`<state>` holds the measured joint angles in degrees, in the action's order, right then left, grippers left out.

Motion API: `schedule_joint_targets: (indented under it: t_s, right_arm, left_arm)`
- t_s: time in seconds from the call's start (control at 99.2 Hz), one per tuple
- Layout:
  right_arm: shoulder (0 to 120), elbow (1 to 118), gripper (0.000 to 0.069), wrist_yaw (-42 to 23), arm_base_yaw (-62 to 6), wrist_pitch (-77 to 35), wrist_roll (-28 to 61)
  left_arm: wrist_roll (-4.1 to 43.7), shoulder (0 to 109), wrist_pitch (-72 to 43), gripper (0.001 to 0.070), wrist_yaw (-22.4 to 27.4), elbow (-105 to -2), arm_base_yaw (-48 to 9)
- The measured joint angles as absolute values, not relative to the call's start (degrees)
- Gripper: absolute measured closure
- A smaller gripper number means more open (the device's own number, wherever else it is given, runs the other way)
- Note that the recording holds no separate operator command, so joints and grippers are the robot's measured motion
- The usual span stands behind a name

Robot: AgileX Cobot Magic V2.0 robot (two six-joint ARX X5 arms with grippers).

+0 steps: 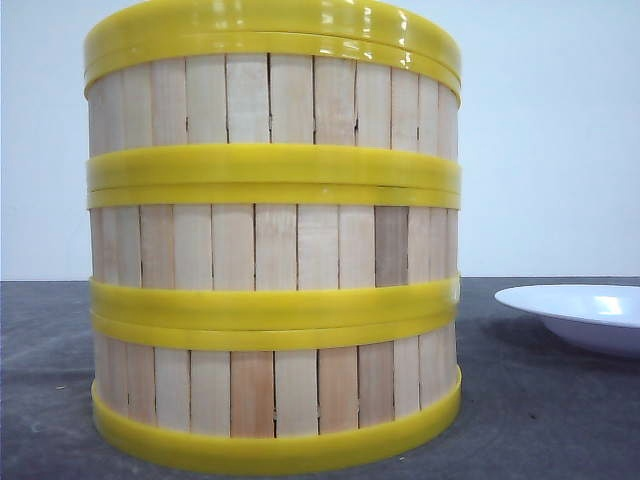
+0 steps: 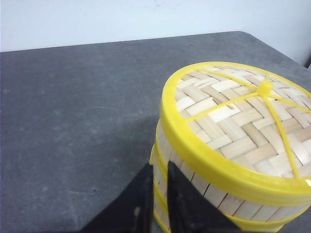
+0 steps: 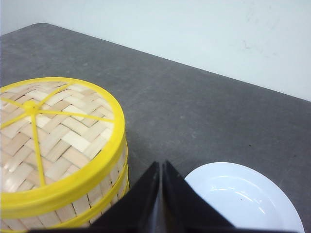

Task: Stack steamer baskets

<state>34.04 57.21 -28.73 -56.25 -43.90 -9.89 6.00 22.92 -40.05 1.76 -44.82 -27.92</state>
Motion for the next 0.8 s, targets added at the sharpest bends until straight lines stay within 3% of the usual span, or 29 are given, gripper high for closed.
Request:
schedule_joint_targets:
  t_s: [0.645, 0.796]
  right_arm:
    - [34.0, 57.2, 0.0686, -28.7, -56.2, -43.9, -9.9]
    - [34.0, 57.2, 0.0686, -28.7, -56.2, -43.9, -9.9]
  left_arm:
    - [5.9, 22.9, -40.1, 0.0685, 1.7, -44.8, -27.9]
    - [4.0, 22.9, -40.0, 0.0685, 1.3, -44.8, -27.0]
